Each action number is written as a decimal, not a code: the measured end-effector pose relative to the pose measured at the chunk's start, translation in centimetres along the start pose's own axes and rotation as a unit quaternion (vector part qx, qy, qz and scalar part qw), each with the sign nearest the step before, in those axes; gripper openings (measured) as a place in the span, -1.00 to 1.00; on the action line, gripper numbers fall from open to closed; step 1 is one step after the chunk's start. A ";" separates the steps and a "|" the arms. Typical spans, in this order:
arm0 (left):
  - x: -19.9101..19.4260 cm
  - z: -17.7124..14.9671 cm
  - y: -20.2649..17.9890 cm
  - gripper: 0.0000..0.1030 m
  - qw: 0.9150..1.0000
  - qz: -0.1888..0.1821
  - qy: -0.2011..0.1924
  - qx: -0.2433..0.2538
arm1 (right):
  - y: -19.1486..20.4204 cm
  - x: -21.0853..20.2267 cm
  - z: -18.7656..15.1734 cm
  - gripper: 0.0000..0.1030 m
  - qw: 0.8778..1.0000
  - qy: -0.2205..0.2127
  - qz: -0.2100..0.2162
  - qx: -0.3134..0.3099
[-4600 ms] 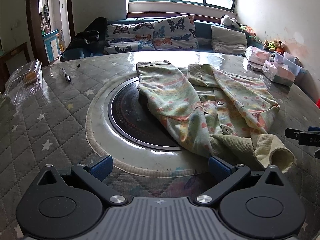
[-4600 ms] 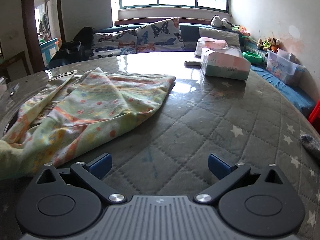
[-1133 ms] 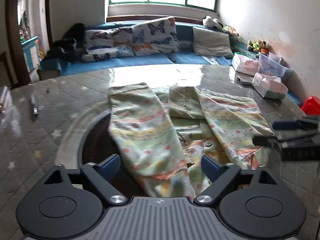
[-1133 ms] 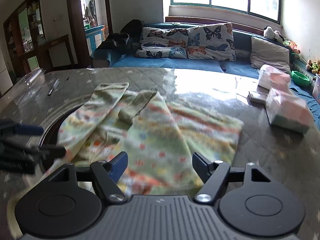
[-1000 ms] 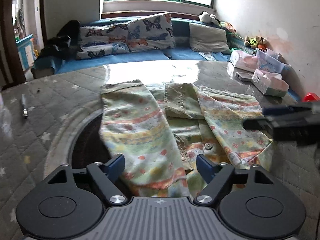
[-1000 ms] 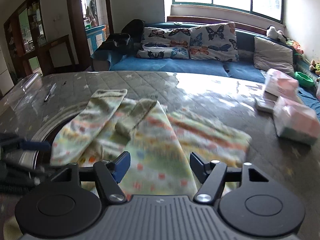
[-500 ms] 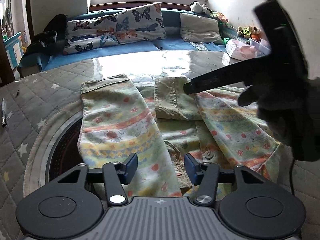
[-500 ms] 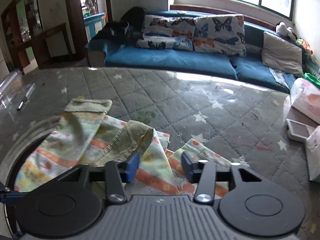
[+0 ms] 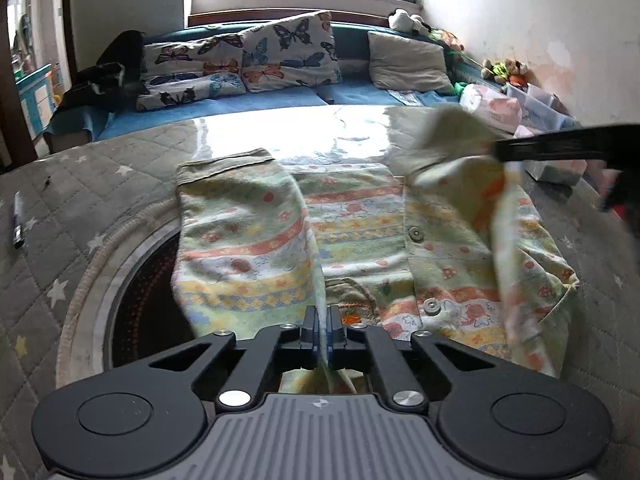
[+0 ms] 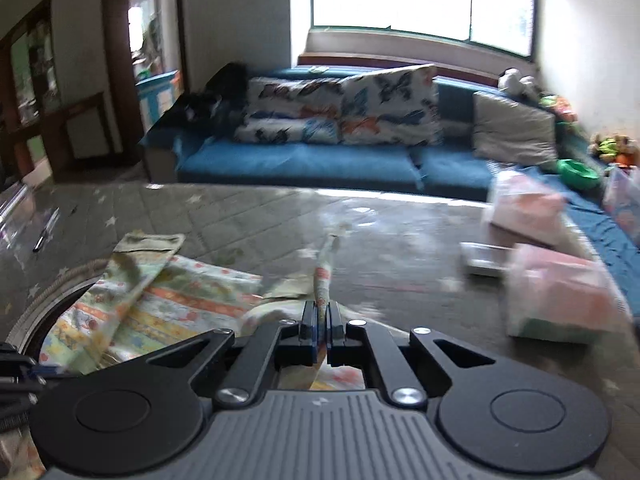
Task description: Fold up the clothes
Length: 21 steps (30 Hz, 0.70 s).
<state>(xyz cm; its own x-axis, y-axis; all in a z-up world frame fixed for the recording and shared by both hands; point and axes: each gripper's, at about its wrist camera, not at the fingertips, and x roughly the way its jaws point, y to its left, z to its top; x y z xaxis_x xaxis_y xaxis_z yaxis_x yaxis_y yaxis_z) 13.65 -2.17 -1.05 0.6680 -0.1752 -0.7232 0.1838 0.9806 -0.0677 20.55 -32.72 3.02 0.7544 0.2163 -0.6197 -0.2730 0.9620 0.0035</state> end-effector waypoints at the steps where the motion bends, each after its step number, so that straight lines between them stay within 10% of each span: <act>1: -0.4 -0.2 0.2 -0.95 1.000 0.003 -0.003 -0.005 | -0.6 -0.9 -0.3 -0.94 1.000 -0.005 -0.006 0.005; 21: -10.5 -8.4 5.2 -0.98 0.994 0.043 -0.024 -0.101 | -10.6 -14.6 -13.2 -0.93 0.989 0.012 -0.115 0.096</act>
<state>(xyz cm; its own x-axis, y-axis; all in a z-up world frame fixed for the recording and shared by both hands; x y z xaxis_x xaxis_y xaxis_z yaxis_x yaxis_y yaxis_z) 1.57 5.51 0.39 0.7093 -0.0887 -0.6994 -0.0214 0.9889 -0.1471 4.56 -48.27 1.63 0.7686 -0.0134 -0.6396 0.0246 0.9997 0.0087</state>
